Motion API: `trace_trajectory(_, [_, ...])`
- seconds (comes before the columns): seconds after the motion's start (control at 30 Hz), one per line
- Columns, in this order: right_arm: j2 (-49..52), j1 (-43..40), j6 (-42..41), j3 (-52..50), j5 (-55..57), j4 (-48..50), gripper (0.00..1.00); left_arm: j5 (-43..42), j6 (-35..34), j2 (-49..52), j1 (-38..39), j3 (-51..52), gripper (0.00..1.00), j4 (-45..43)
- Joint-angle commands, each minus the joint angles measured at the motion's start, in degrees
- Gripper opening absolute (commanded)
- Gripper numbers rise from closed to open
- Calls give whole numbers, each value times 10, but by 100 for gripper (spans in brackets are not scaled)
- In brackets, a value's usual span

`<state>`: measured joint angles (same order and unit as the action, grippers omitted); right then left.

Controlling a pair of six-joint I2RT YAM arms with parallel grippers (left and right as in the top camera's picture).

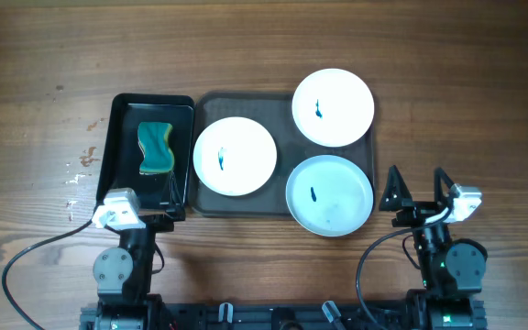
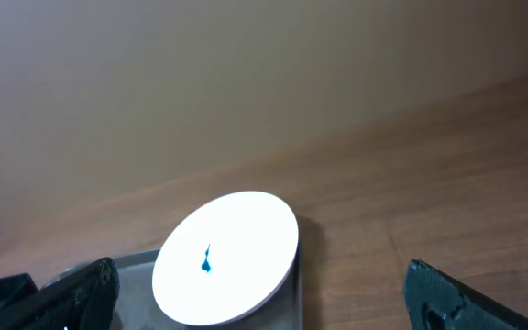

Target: Clean dirty plates on tray and stack at the side

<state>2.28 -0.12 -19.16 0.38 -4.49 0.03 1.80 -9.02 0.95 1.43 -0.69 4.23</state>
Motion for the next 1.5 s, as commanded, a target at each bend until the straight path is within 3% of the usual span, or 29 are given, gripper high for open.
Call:
trace_trajectory(0.0, [25,3,12,-1,-21,4,100,-3,12,18,-3,3,100,-2])
trace_trajectory(0.3, [149,3,87,79,-24,3,100,-44,11,123,-3,-70,100,26])
trace_trajectory(0.57, [325,3,86,235,-100,-30,100,-70,11,320,-3,-304,100,203])
trace_trajectory(0.73, [433,3,85,353,-150,-146,100,-70,11,469,-3,-501,100,365])
trace_trajectory(0.93, [573,3,85,513,-162,-358,100,-109,11,656,-3,-689,100,545])
trace_trajectory(1.07, [635,3,85,568,-166,-442,100,-118,14,734,-3,-706,100,554])
trace_trajectory(1.37, [691,3,69,567,-260,-428,99,-129,9,813,-3,-706,100,532])
trace_trajectory(1.47, [705,10,60,567,-277,-428,86,-129,9,814,-3,-706,100,522])
